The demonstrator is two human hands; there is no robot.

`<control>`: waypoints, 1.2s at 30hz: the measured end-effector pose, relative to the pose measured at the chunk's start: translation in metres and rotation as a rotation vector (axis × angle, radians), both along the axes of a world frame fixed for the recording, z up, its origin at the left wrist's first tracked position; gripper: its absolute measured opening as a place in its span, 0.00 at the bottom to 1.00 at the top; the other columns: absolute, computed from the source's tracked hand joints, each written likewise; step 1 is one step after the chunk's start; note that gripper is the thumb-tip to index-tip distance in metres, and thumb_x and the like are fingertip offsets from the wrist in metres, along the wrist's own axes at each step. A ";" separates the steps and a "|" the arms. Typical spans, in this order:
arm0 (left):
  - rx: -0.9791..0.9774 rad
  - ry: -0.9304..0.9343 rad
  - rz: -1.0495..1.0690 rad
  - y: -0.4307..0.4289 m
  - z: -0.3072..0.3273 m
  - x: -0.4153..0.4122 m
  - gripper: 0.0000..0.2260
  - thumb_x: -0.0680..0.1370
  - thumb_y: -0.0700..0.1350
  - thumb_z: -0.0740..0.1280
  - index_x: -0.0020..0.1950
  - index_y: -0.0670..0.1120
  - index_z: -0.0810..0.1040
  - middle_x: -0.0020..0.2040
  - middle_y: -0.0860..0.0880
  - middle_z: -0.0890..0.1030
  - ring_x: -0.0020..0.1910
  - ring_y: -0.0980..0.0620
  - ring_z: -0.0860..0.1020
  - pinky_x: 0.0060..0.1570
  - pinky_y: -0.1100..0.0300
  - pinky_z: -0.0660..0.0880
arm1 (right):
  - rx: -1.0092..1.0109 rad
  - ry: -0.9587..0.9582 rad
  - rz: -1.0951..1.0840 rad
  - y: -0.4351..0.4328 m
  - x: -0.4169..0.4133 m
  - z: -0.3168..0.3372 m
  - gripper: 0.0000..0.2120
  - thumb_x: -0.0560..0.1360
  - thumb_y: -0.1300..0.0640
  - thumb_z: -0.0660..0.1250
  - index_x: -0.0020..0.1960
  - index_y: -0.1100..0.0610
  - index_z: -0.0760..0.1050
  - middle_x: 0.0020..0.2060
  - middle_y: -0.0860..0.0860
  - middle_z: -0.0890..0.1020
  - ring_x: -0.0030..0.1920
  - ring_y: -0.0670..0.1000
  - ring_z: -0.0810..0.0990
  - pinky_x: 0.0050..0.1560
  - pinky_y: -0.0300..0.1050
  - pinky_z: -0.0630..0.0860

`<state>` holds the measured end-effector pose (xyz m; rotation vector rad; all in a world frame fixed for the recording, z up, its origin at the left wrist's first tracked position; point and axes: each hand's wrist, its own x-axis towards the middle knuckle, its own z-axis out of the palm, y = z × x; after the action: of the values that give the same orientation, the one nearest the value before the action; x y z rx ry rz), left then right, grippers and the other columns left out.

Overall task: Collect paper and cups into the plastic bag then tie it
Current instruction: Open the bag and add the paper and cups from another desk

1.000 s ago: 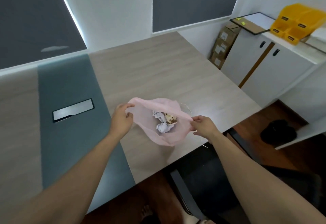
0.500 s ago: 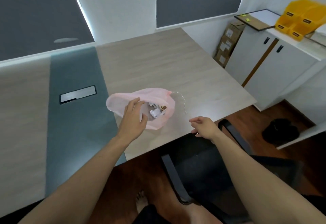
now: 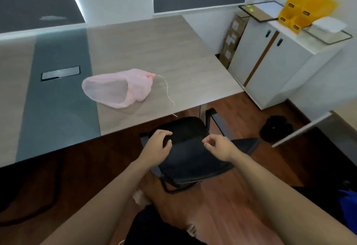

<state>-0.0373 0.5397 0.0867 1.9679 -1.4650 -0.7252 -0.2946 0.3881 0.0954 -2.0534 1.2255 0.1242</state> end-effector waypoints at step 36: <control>0.318 -0.357 -0.014 -0.020 -0.090 -0.110 0.26 0.82 0.65 0.53 0.64 0.54 0.84 0.59 0.55 0.86 0.56 0.52 0.84 0.49 0.52 0.82 | -0.491 0.240 0.480 -0.017 -0.032 -0.101 0.24 0.84 0.41 0.52 0.55 0.49 0.85 0.48 0.46 0.85 0.45 0.52 0.84 0.42 0.48 0.74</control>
<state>-0.1471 0.5202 -0.0038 2.4308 -1.6488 -0.6703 -0.3266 0.3707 -0.0057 -2.8086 0.9329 0.3288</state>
